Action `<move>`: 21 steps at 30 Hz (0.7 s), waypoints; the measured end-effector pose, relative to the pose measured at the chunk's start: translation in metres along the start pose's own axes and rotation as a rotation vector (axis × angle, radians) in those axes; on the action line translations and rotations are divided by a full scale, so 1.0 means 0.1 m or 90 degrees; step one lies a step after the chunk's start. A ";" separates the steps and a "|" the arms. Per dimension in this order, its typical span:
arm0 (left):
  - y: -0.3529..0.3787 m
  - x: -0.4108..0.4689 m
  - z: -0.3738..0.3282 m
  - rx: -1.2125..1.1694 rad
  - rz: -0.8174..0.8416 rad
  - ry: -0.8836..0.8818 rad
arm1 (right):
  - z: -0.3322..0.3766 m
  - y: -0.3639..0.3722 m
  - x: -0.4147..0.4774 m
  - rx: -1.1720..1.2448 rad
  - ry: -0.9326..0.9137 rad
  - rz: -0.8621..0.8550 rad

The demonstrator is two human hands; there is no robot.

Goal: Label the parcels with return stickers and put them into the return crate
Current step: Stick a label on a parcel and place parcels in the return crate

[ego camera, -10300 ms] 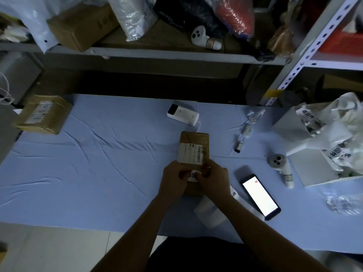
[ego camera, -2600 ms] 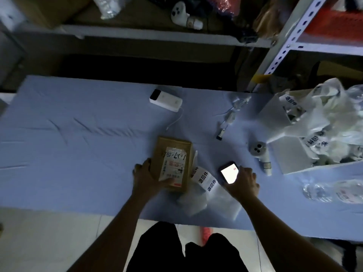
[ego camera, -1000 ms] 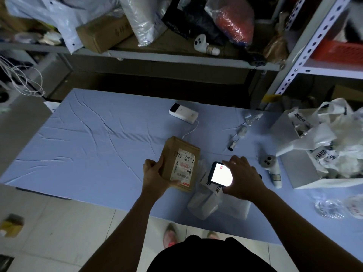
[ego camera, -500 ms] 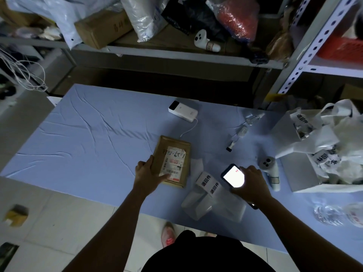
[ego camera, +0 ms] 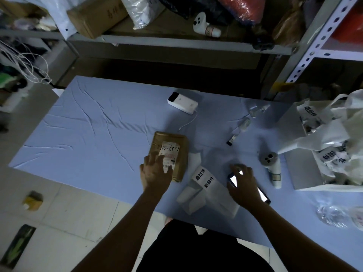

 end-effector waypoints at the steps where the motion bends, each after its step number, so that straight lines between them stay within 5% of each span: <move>1: 0.00 -0.04 -0.10 -0.013 -0.016 0.014 | 0.10 0.09 0.01 0.081 -0.021 0.044; 4: 0.01 -0.19 -0.42 -0.029 -0.030 0.119 | 0.31 0.24 -0.03 0.099 0.014 0.171; 12: 0.02 -0.45 -0.89 -0.182 -0.046 0.390 | 0.61 0.02 -0.01 0.417 0.066 0.130; 16: -0.09 -0.47 -0.91 -0.213 -0.102 0.377 | 0.81 -0.08 -0.05 0.609 0.100 0.105; 21: -0.04 -0.40 -0.73 -0.318 -0.062 0.242 | 1.04 -0.11 -0.12 0.633 0.063 0.094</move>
Point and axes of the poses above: each hand's wrist, its own x-axis towards the middle knuckle, its own y-axis out of the palm, z = x × y, the point moved 5 cm from there along x, towards the middle knuckle, and after that the axes turned 15 degrees about x, right-handed, at the moved point
